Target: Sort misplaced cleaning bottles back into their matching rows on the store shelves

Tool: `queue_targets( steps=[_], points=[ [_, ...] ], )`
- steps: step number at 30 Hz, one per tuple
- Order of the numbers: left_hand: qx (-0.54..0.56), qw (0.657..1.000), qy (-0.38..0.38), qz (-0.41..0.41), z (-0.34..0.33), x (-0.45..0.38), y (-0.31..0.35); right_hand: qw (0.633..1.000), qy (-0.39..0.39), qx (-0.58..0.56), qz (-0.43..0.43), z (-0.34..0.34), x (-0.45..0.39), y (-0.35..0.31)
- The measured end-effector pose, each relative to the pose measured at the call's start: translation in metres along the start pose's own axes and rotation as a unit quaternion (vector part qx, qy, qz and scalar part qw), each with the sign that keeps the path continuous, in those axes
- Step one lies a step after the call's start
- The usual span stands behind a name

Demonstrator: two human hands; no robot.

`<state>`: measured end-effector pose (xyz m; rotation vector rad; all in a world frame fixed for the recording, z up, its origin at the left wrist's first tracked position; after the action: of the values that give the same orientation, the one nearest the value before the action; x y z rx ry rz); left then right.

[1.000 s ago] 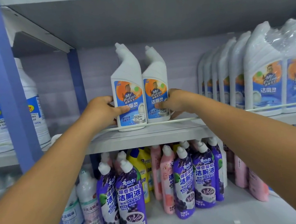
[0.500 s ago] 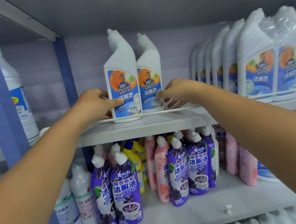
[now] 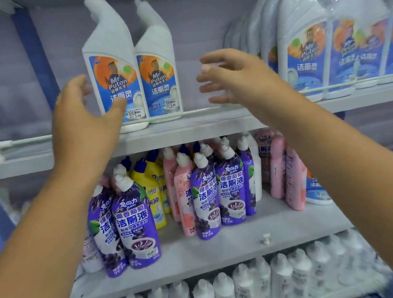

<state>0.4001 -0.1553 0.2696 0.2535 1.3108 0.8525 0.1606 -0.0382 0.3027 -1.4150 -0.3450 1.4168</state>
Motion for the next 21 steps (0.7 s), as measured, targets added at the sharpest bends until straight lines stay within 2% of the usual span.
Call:
queue_targets(
  steps=[2,4,7,9,15,21],
  points=[
    [0.062,0.996,0.043,-0.037,-0.01,0.032,0.008,0.996,0.045,-0.072,0.038,0.015,0.028,0.008],
    [0.101,0.991,0.064,-0.067,-0.027,0.069,0.017,0.99,0.079,-0.111,0.041,0.031,0.055,0.024],
    [0.078,0.988,0.073,-0.115,-0.063,0.122,0.029,0.983,0.113,-0.143,-0.01,0.051,0.085,0.066],
    [0.06,0.99,0.056,-0.116,-0.09,0.15,0.032,0.981,0.119,-0.143,-0.059,0.062,0.101,0.101],
    [0.078,0.99,-0.093,0.069,-0.171,0.189,0.017,0.971,0.142,-0.054,-0.184,0.112,0.14,0.194],
    [0.098,0.974,-0.152,0.137,-0.22,0.2,0.02,0.958,0.165,-0.041,-0.23,0.167,0.146,0.231]
  ],
)
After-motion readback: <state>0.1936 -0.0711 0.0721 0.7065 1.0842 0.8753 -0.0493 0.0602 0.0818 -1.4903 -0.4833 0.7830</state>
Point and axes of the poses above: each hand's wrist, its own x-axis away from the middle knuckle, its own z-axis out of the back of the hand, y = z × x, the point moved 2 cm from there along -x, towards the middle knuckle, and after that the axes turned 3 degrees about -y, right-handed, at the moved point
